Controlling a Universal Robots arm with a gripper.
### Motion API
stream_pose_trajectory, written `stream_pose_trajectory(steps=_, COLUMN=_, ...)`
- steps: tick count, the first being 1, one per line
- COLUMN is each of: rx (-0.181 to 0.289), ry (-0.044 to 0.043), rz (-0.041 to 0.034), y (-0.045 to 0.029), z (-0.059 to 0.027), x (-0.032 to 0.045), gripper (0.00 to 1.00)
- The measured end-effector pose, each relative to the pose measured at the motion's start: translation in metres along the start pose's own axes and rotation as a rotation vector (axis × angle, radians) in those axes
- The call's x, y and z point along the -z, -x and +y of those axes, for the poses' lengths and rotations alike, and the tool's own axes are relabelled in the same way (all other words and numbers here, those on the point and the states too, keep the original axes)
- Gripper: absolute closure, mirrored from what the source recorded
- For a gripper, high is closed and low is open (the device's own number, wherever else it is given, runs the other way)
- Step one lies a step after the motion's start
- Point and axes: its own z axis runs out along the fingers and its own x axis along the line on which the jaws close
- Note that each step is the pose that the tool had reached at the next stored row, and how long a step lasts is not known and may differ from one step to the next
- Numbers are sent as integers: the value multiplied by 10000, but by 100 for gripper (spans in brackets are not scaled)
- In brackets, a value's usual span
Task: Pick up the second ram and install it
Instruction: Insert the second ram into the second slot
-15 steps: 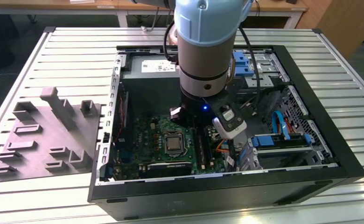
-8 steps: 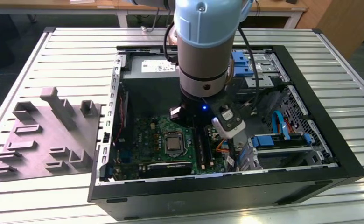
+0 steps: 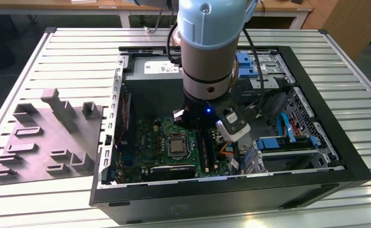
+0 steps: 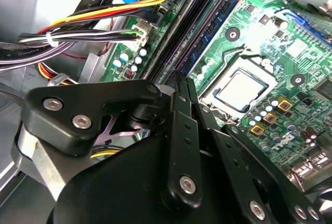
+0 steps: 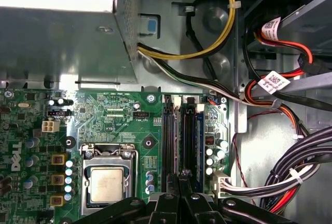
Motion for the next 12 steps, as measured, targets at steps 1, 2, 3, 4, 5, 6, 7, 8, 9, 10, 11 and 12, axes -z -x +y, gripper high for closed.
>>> stream_pose_trajectory(steps=1, rx=0, ry=1, rz=0, y=0, z=0, x=-1, gripper=89)
stream_pose_trajectory(steps=2, rx=-1, ry=0, rz=0, y=0, z=0, x=-1, gripper=89)
stream_pose_trajectory(steps=3, rx=0, ry=2, rz=0, y=0, z=-1, x=-5, gripper=89)
stream_pose_trajectory(steps=4, rx=0, ry=3, rz=-1, y=-1, z=-1, x=-13, gripper=89)
stream_pose_trajectory(steps=5, rx=0, ry=2, rz=-1, y=-2, z=-2, x=-21, gripper=89)
stream_pose_trajectory(steps=6, rx=0, ry=1, rz=0, y=-2, z=-2, x=-26, gripper=89)
stream_pose_trajectory(steps=7, rx=1, ry=1, rz=0, y=-2, z=-3, x=-30, gripper=89)
stream_pose_trajectory(steps=8, rx=0, ry=0, rz=0, y=-3, z=-3, x=-37, gripper=89)
stream_pose_trajectory(steps=9, rx=0, ry=0, rz=0, y=-3, z=-3, x=-43, gripper=89)
stream_pose_trajectory(steps=10, rx=0, ry=-2, rz=1, y=-4, z=-4, x=-43, gripper=89)
stream_pose_trajectory(steps=11, rx=0, ry=-2, rz=1, y=-4, z=-4, x=-43, gripper=89)
stream_pose_trajectory(steps=12, rx=0, ry=-2, rz=1, y=-4, z=-4, x=-44, gripper=89)
